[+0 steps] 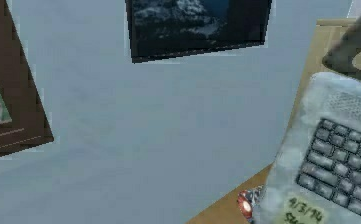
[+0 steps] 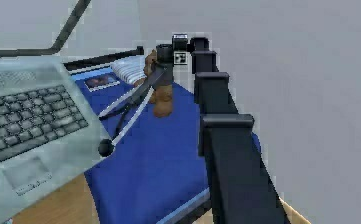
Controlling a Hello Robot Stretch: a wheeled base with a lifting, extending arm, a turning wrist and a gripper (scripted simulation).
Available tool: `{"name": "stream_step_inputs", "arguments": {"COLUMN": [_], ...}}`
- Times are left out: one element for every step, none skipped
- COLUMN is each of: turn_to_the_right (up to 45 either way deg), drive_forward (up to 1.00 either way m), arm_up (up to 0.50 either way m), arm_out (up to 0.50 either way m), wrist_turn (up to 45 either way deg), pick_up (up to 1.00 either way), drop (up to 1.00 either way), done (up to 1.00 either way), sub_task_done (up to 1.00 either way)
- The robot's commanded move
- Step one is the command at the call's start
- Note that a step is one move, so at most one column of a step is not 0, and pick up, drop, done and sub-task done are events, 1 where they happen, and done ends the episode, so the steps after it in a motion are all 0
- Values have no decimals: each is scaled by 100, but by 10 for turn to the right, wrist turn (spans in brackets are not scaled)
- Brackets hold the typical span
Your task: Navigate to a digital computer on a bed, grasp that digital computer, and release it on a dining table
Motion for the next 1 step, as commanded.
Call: {"name": "stream_step_inputs", "arguments": {"turn_to_the_right": [0], "drive_forward": [0], "arm_up": [0], "arm_out": [-38], "wrist_turn": [0], "pick_up": [0], "drop": [0], "done": [0], "sub_task_done": [0]}}
